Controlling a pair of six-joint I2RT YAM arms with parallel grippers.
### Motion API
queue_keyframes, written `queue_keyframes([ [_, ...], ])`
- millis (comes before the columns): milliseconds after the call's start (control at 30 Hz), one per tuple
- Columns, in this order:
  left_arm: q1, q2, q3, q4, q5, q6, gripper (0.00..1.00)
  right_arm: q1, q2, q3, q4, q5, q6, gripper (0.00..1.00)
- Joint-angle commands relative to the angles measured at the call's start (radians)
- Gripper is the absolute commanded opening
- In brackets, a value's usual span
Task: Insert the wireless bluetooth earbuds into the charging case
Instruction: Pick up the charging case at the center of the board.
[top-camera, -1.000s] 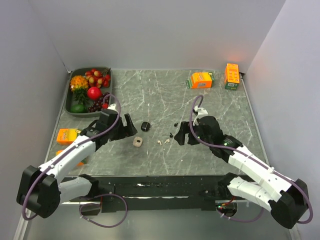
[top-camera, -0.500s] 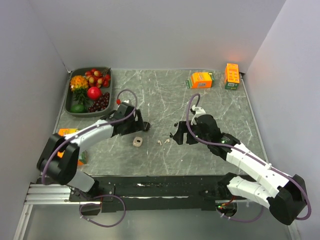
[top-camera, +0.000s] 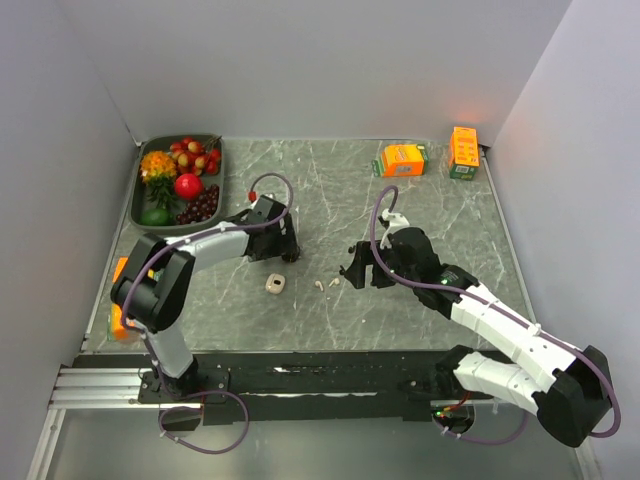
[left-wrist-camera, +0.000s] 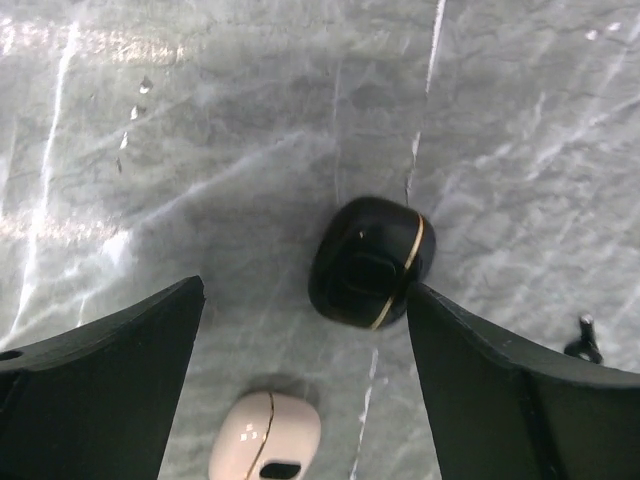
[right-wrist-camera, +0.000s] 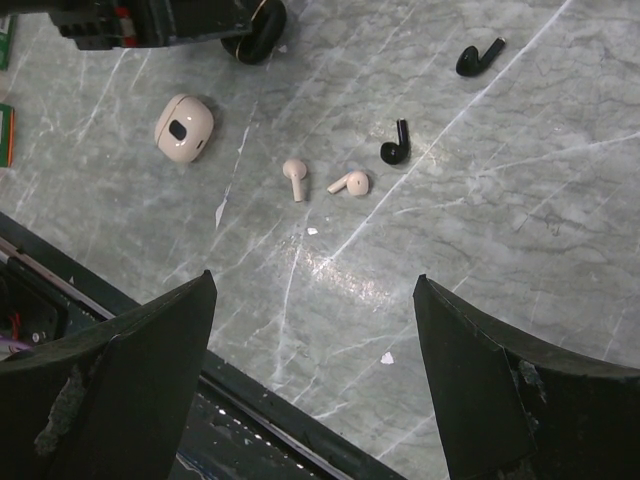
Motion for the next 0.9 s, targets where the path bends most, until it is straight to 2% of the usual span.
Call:
queue_keyframes([
  [0, -0.003, 0.043, 0.070, 0.011, -0.025, 0.021, 0.87, 0.008, -0.004, 0.035, 0.020, -0.001, -0.009, 0.88],
  [433, -0.044, 0.125, 0.138, -0.036, -0.076, 0.055, 0.80, 0.008, -0.021, 0.015, 0.018, 0.004, -0.005, 0.88],
  [467, -0.044, 0.129, 0.133, -0.036, -0.074, 0.054, 0.78, 0.005, -0.022, 0.012, 0.020, 0.002, -0.003, 0.88],
  [600, -0.049, 0.141, 0.132, -0.047, -0.070, 0.028, 0.60, 0.007, -0.027, 0.009, 0.017, 0.002, 0.003, 0.88],
  [867, -0.075, 0.164, 0.158, -0.062, -0.027, -0.066, 0.48, 0.007, -0.044, 0.009, 0.011, 0.001, 0.023, 0.88],
])
